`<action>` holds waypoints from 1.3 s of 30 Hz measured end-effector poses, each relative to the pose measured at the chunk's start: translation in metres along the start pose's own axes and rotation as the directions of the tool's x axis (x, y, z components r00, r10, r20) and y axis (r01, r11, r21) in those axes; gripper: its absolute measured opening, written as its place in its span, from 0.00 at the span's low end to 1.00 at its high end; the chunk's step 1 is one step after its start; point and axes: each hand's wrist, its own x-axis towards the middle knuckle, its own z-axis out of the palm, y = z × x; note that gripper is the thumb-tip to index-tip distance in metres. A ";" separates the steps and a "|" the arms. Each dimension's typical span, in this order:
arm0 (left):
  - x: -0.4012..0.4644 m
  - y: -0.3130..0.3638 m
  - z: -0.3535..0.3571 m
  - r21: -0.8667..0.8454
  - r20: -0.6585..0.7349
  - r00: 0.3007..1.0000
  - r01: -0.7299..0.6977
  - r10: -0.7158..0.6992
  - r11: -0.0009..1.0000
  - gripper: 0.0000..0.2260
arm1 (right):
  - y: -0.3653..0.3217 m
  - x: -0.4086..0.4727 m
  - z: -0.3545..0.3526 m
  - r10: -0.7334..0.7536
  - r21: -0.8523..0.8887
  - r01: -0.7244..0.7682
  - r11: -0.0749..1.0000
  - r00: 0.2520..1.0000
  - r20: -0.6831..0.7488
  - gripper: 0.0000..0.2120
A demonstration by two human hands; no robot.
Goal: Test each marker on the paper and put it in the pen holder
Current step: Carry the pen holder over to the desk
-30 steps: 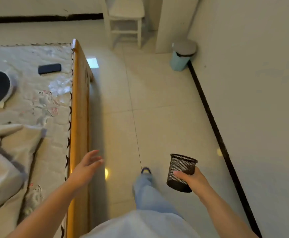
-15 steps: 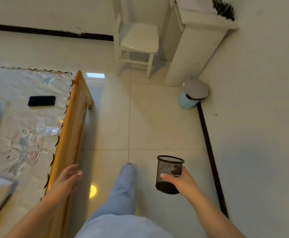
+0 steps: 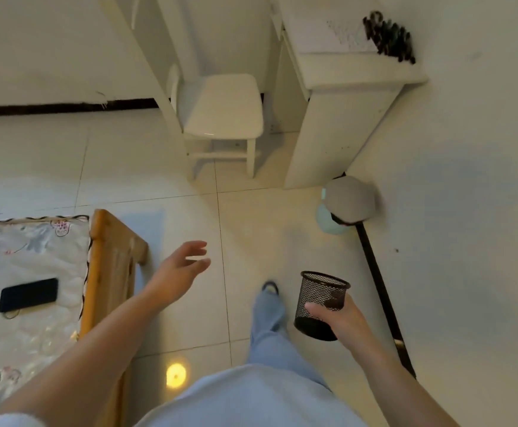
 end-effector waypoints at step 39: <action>0.653 0.434 -0.053 0.183 0.145 0.989 -0.064 0.037 0.981 0.10 | -0.441 0.546 -0.107 0.095 0.261 -0.042 0.964 0.976 -0.196 0.25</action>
